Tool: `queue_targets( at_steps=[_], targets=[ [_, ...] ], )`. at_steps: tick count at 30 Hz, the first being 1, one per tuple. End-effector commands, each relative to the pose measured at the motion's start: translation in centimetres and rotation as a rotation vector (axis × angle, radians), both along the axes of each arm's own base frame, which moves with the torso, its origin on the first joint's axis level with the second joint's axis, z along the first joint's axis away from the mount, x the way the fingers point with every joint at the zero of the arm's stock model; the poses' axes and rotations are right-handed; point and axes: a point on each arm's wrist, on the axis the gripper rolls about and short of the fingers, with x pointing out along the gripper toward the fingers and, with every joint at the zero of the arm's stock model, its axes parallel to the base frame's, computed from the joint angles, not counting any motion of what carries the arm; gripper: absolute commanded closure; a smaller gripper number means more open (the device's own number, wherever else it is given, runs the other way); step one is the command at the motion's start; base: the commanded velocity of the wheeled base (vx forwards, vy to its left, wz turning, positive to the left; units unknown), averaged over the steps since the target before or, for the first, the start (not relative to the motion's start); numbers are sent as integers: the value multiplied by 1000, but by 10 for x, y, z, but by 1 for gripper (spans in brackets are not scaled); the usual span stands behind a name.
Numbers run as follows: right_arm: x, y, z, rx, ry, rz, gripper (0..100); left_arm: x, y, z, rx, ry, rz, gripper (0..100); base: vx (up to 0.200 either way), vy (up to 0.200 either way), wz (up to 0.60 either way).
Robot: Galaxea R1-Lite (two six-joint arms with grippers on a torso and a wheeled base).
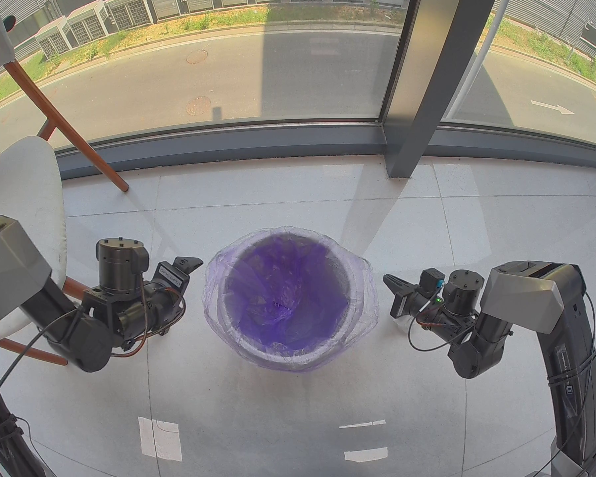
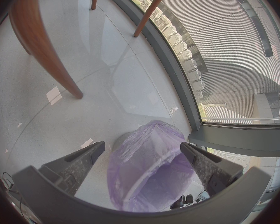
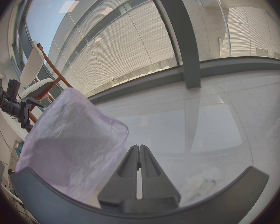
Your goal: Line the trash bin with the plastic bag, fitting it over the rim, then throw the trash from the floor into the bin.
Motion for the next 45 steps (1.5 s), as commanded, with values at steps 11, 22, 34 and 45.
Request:
queue_targets(
  at_steps=[11,22,34,45],
  targets=[
    [-54,-20,36,-19,78,-23,100,-73,-8,-4,90,85,-69,0,0,0,0],
    [-66,-23,50,-20,77,-34,100,-40,-2,-51,134,210,0,0,0,0,0],
    [-67,-22,54,-17,68,-32,100,-9,-14,-73,137,215,-5,0,0,0,0],
    [-74,-24,56,-22,79,-31,100,3,-25,-76,133,192,-17,100,0,0,0]
  ],
)
